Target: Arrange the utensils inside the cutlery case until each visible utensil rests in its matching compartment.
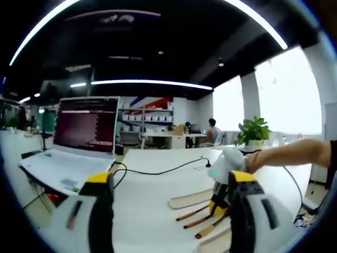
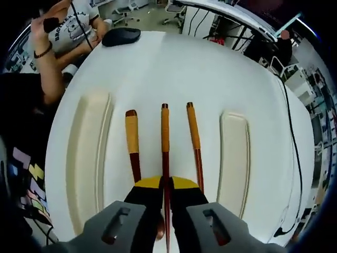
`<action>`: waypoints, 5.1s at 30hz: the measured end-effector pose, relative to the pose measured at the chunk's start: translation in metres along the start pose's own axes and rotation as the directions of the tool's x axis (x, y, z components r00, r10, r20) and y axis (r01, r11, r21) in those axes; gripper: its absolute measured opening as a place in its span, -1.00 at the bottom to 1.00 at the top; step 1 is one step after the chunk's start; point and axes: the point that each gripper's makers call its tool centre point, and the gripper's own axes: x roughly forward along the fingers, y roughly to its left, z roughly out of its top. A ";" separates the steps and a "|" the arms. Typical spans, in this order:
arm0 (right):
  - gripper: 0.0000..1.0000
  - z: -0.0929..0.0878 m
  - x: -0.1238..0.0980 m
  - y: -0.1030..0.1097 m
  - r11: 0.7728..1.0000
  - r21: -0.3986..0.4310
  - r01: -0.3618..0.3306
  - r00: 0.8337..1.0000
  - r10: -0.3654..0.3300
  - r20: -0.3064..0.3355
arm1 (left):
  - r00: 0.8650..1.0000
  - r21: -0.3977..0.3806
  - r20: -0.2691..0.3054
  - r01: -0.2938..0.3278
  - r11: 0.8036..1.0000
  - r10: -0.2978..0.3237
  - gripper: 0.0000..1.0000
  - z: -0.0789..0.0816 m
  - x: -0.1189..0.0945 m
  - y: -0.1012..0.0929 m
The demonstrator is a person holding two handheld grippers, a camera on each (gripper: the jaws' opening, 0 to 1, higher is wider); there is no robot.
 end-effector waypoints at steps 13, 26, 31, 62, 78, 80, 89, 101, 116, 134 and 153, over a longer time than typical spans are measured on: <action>-0.97 0.004 -0.001 -0.004 1.000 0.022 0.013 1.000 -0.013 0.011 | 1.000 -0.006 0.015 0.003 1.000 -0.003 0.88 0.004 -0.002 0.000; -0.97 0.010 -0.036 -0.018 0.993 0.046 0.104 0.994 -0.105 0.016 | 1.000 -0.005 0.006 0.016 1.000 -0.016 0.88 0.001 0.003 -0.001; -0.96 0.015 -0.040 -0.014 0.992 0.030 0.120 0.993 -0.120 0.010 | 1.000 -0.014 0.011 0.005 1.000 -0.005 0.87 0.002 -0.001 0.001; -0.95 0.019 -0.069 0.061 0.997 0.064 0.039 0.998 -0.041 0.040 | 1.000 -0.013 0.014 -0.014 1.000 0.014 0.84 0.003 -0.006 0.005; -0.95 0.023 -0.040 0.087 0.995 0.091 -0.034 0.999 0.033 0.013 | 1.000 -0.010 0.021 -0.012 1.000 0.012 0.84 0.006 -0.005 0.008; -0.95 0.024 -0.037 0.090 0.994 0.099 -0.044 0.999 0.043 0.013 | 1.000 -0.011 0.021 -0.013 1.000 0.014 0.84 0.006 -0.006 0.009; -0.95 0.022 -0.025 0.099 0.993 0.106 -0.059 0.998 0.059 0.001 | 1.000 -0.007 0.019 -0.014 1.000 0.015 0.84 0.006 -0.006 0.009; -0.94 0.016 -0.017 0.099 0.992 0.109 -0.060 0.998 0.063 -0.023 | 1.000 -0.009 0.017 -0.007 1.000 0.008 0.84 0.004 -0.004 0.006; -0.79 0.022 -0.025 0.093 0.995 0.083 -0.049 0.999 0.048 0.006 | 1.000 -0.014 0.008 -0.011 1.000 0.011 0.84 0.001 -0.002 0.007; -0.72 0.018 -0.057 0.012 0.993 0.096 0.062 0.993 -0.071 0.094 | 1.000 0.043 -0.008 0.002 0.999 -0.002 0.84 -0.002 0.000 0.005; -0.57 0.003 -0.025 -0.032 0.996 -0.017 0.093 0.996 -0.093 0.011 | 1.000 0.018 0.005 -0.009 1.000 0.008 0.83 0.000 -0.002 0.013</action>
